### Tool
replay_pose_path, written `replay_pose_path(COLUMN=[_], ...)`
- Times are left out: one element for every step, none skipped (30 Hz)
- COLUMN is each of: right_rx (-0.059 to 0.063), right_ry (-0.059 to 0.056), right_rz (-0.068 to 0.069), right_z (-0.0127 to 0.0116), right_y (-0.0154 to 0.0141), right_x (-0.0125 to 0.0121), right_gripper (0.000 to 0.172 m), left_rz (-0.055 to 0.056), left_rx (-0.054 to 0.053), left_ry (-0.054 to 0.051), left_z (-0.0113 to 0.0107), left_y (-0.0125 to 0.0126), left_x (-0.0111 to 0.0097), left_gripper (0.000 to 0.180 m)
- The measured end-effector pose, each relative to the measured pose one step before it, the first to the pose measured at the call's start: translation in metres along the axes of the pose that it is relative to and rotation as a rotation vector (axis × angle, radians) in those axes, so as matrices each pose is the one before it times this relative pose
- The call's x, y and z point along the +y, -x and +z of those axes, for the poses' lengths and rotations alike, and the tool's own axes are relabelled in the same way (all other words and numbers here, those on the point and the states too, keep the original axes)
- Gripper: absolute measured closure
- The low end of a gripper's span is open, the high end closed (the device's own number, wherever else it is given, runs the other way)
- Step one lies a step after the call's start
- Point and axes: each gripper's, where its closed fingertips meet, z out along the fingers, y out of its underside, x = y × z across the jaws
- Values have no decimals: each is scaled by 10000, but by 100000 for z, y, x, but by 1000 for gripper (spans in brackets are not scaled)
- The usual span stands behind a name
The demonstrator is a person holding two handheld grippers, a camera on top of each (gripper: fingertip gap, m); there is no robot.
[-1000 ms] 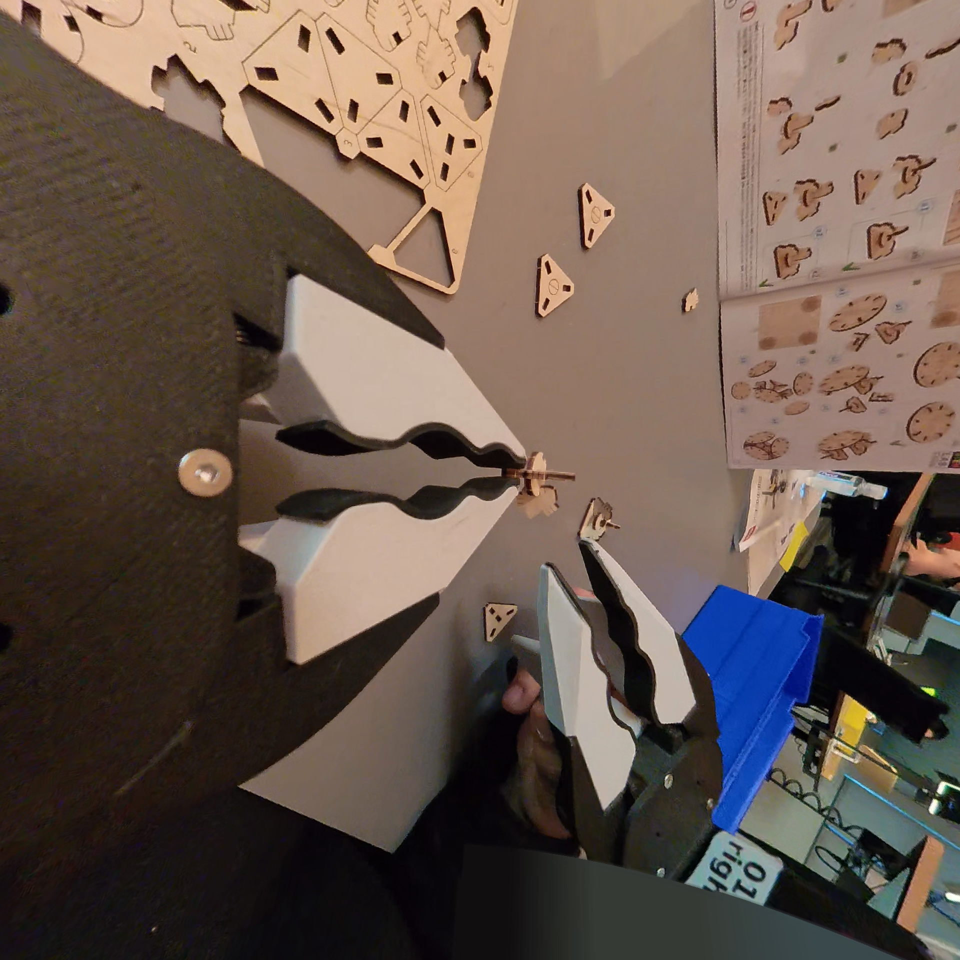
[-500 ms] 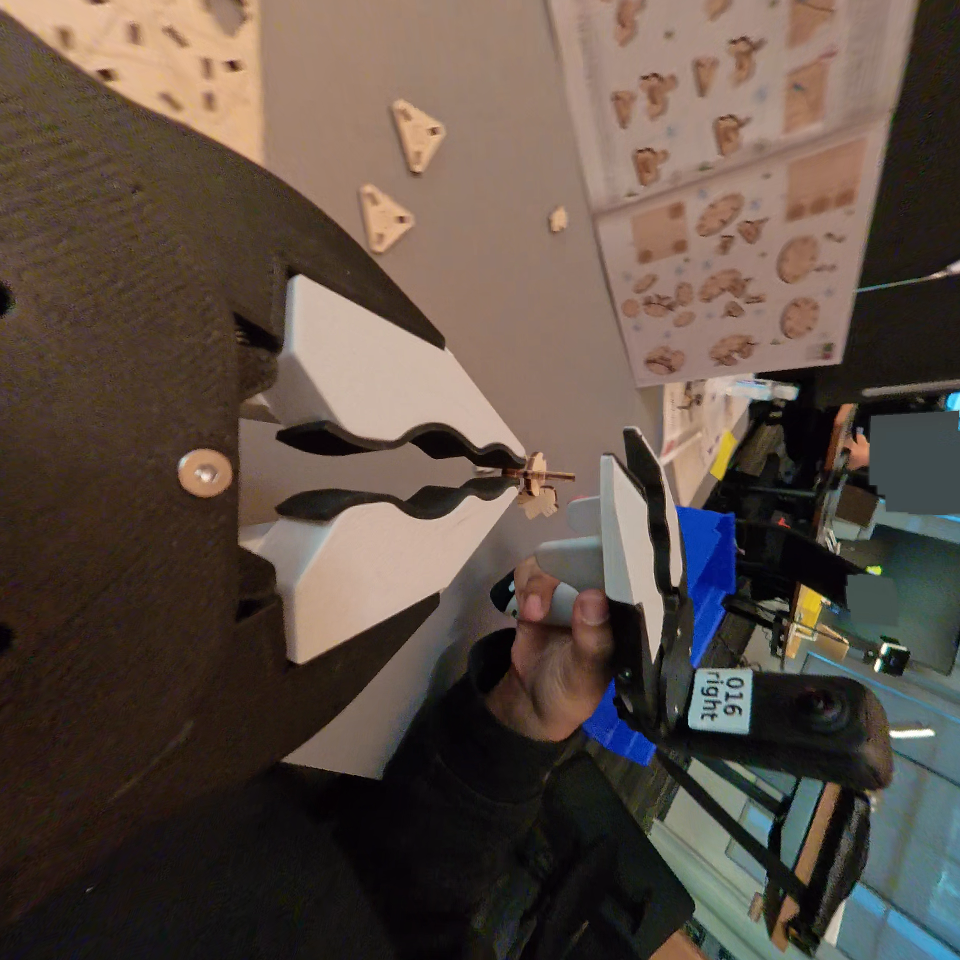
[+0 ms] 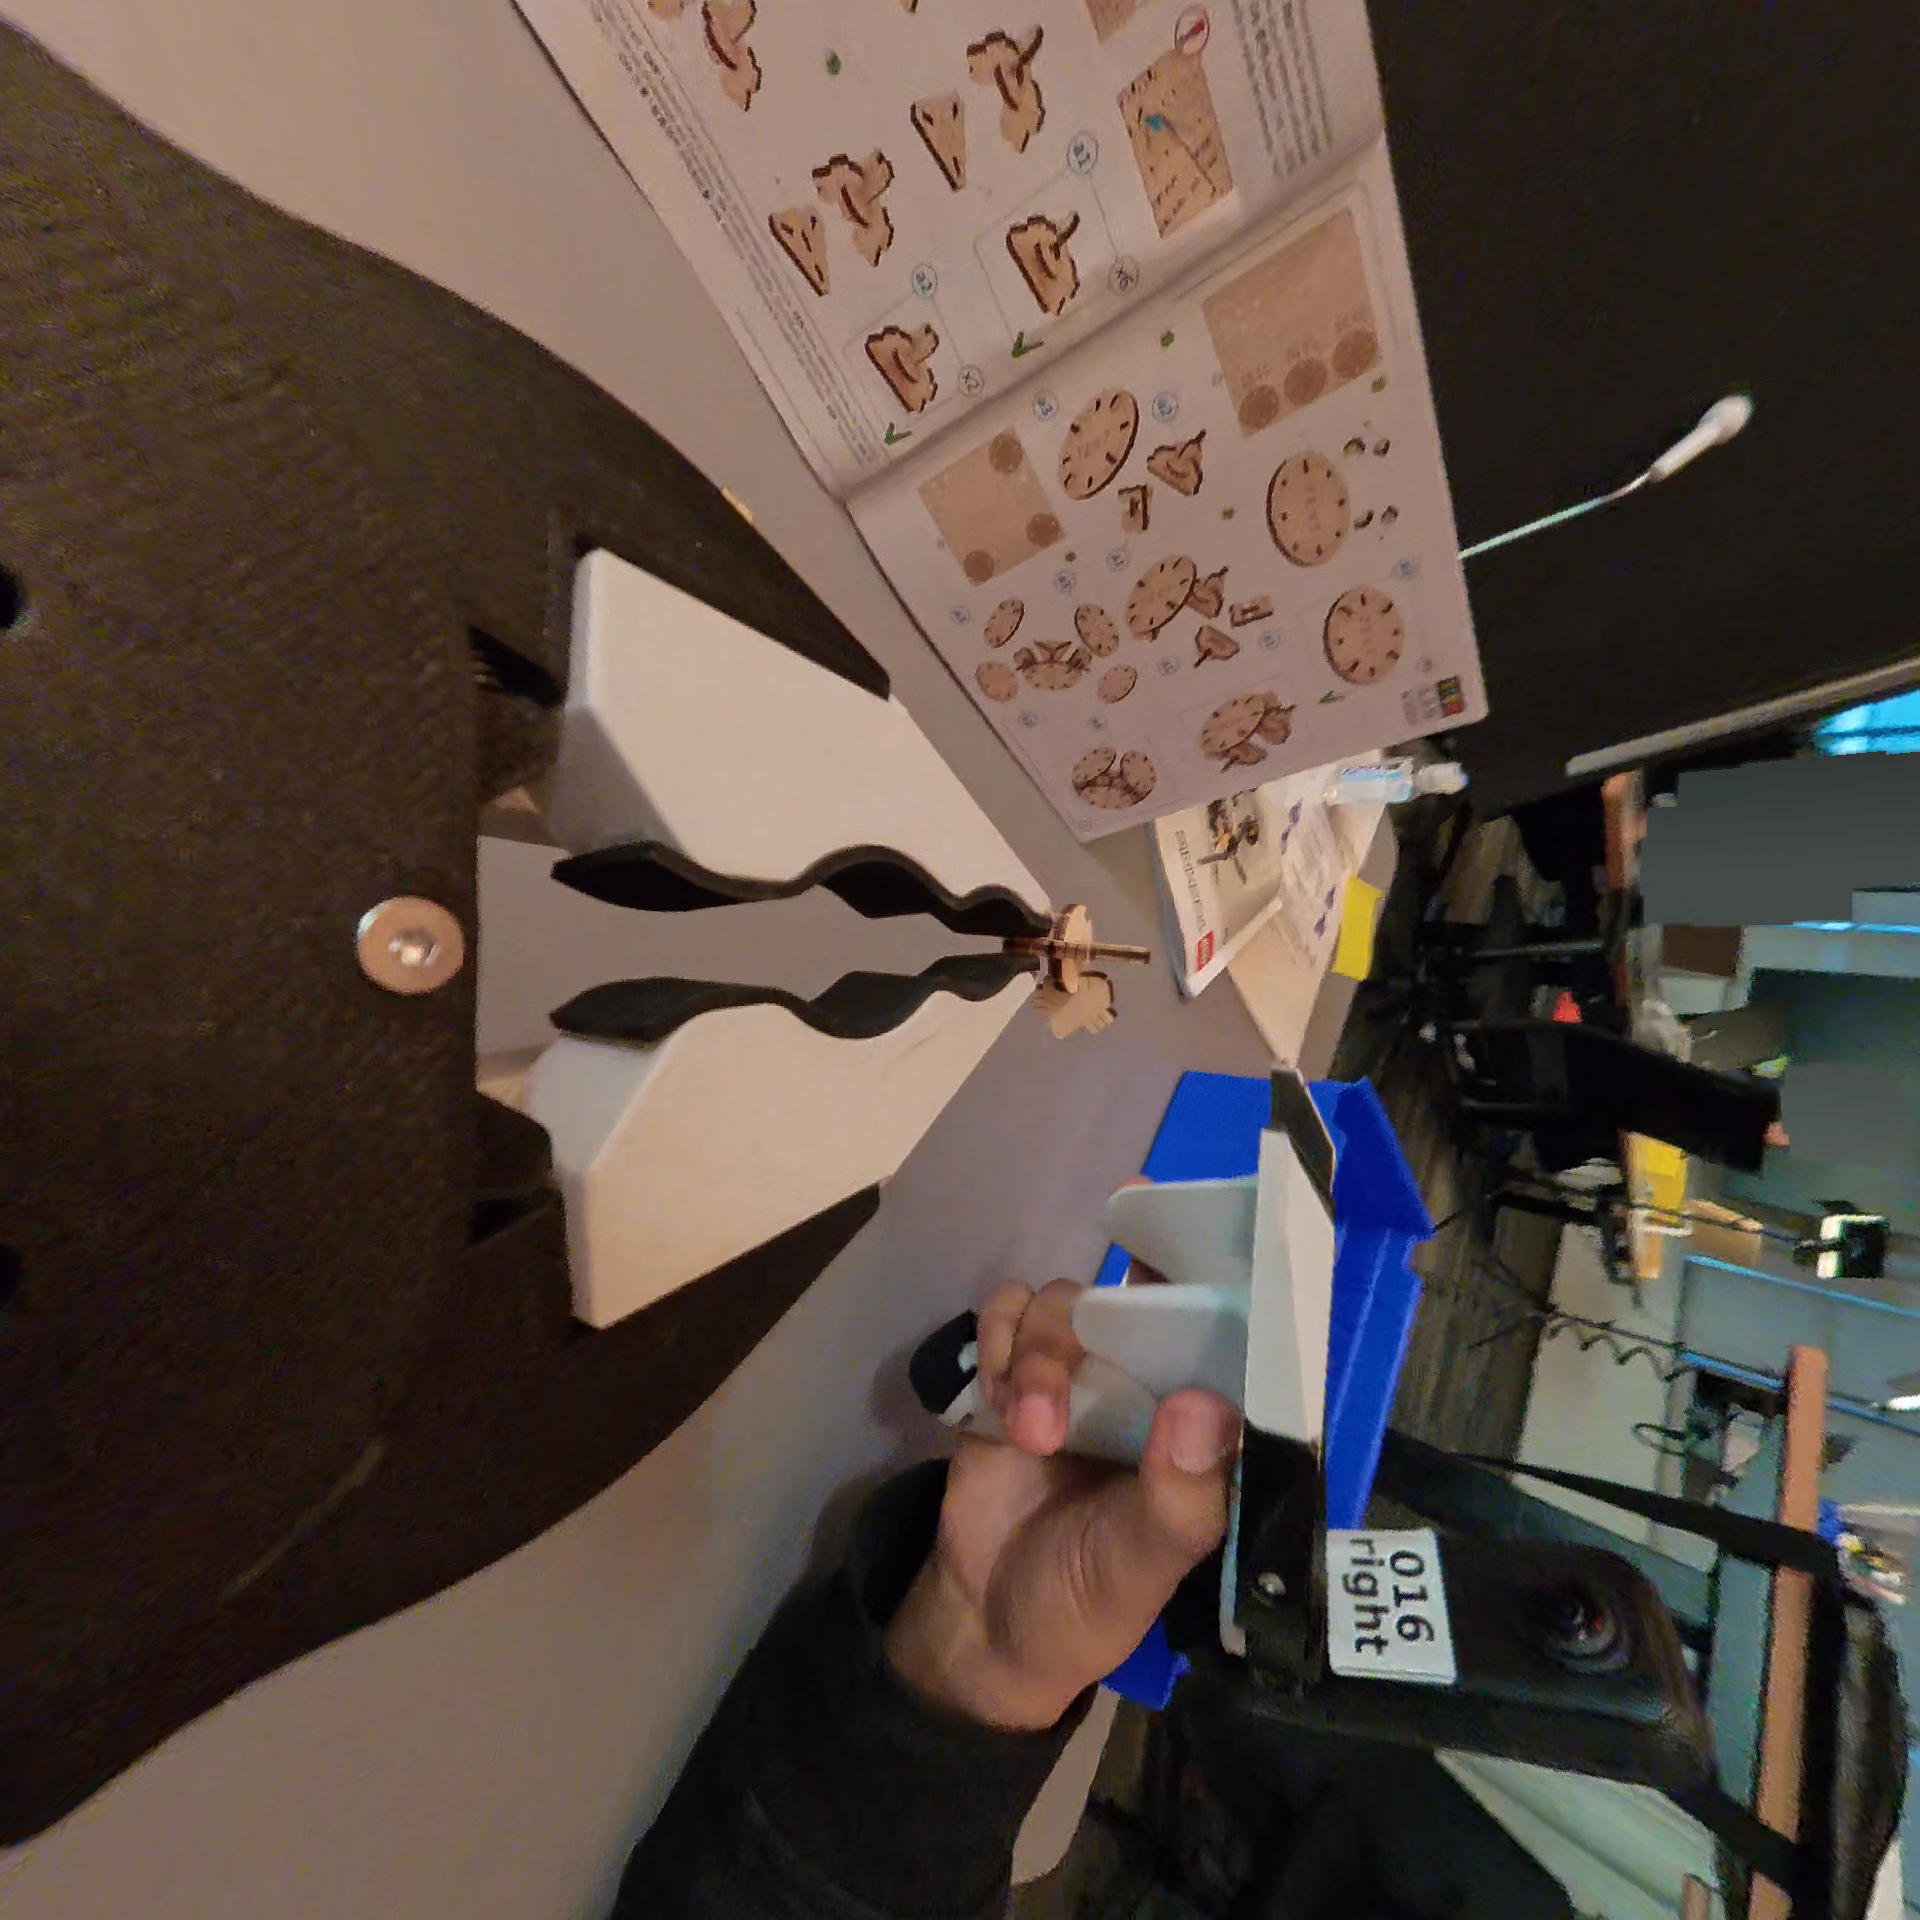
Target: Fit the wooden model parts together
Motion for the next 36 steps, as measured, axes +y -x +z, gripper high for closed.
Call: replay_pose_path(right_rx=[-176, -155, -153, -181, -159, -125, -136, -156, -163, -122, -98, -121, -44, 1, 25, 100, 146, 149, 93, 51, 64, 63, 52, 49, 40, 59, 76, 36, 12, 18, 8, 17, 20, -19, -69, -138], right_ry=[-92, -77, -53, -1, 62, 118, 130, 97, 60, 29, -29, -122, -180, -153, -36, 101, 166, 176, 146, 118, 86, 31, 11, 29, 20, 19, 27, 20, 8, -1, 6, 20, 23, 20, 23, 28], right_rz=[-172, -259, -289, -291, -285, -294, -301, -241, -154, -41, 140, 301, 327, 186, -38, -255, -398, -442, -393, -293, -216, -177, -153, -135, -122, -114, -106, -97, -74, -56, -61, -88, -121, -115, -33, 126], right_z=[-49, 10, 86, 165, 242, 288, 321, 303, 279, 241, 194, 109, 15, -74, -78, -55, -6, 14, 41, 69, 57, 30, 11, 5, -5, -6, -28, -30, -34, -37, -30, -27, -34, -33, -10, 27], right_y=[375, 406, 485, 603, 632, 617, 662, 684, 645, 503, 349, 241, 36, -45, -56, -114, -110, -54, 69, 131, 102, 89, 66, 42, 30, -41, -92, -49, -33, -40, -29, -27, -35, 32, 93, 156], right_x=[-122, -47, 52, 162, 296, 406, 429, 355, 265, 208, 131, -44, -192, -212, -100, 61, 163, 194, 185, 128, 89, 0, -24, 0, -4, 6, 28, 29, 14, 13, 2, 28, 20, 12, 20, 32], right_gripper=[151, 153, 155, 157, 158, 159, 159, 159, 158, 158, 156, 153, 152, 152, 152, 152, 153, 154, 156, 158, 159, 161, 162, 163, 164, 166, 170, 170, 170, 170, 170, 171, 171, 171, 170, 171], left_rz=[42, 37, 86, 164, 188, 132, 42, -10, -31, 21, 91, 124, 127, 121, 116, 100, 60, 22, 15, 15, 15, 37, 67, 67, 54, 52, 47, 14, -6, -37, -94, -144, -188, -209, -147, -75], left_rx=[-128, 11, 89, -16, -56, -19, -12, 59, 94, 47, -35, 10, 68, 19, 16, 23, 27, 22, 14, 17, 17, -2, -33, -17, 2, -5, 50, 51, 55, 101, 135, 185, 171, 134, 107, 48], left_ry=[-278, -156, -95, -85, -93, -137, -127, -99, -91, -176, -183, -141, -143, -91, -49, -53, -26, 3, -36, -38, 21, 2, -31, 26, 49, -13, -20, 27, 34, -20, -12, -22, -51, -5, -15, -8], left_z=[-166, -187, -203, -223, -215, -192, -151, -85, -80, -112, -143, -111, -81, -37, -8, -1, 15, 26, -9, -5, 14, 4, -21, -1, 28, -8, -8, 44, 38, 3, 25, 25, 32, 25, 20, 53], left_y=[167, -48, -198, -71, -22, -65, -50, -109, -155, -122, -26, -132, -252, -192, -186, -179, -174, -119, -99, -90, -68, -44, -16, -16, -29, -33, -93, -66, -37, -77, -88, -142, -95, -45, -12, 48], left_x=[37, 67, 39, 44, 37, -93, -172, -205, -196, -249, -211, -159, -186, -130, -75, -73, -35, 10, -35, -38, 26, 8, -41, 30, 64, -15, -13, 69, 93, 20, 7, -5, -67, 4, -7, 31], left_gripper=[180, 180, 180, 180, 180, 180, 180, 180, 180, 180, 180, 180, 180, 180, 180, 180, 180, 180, 180, 180, 180, 180, 180, 180, 180, 180, 180, 180, 180, 180, 180, 173, 164, 159, 154, 149])
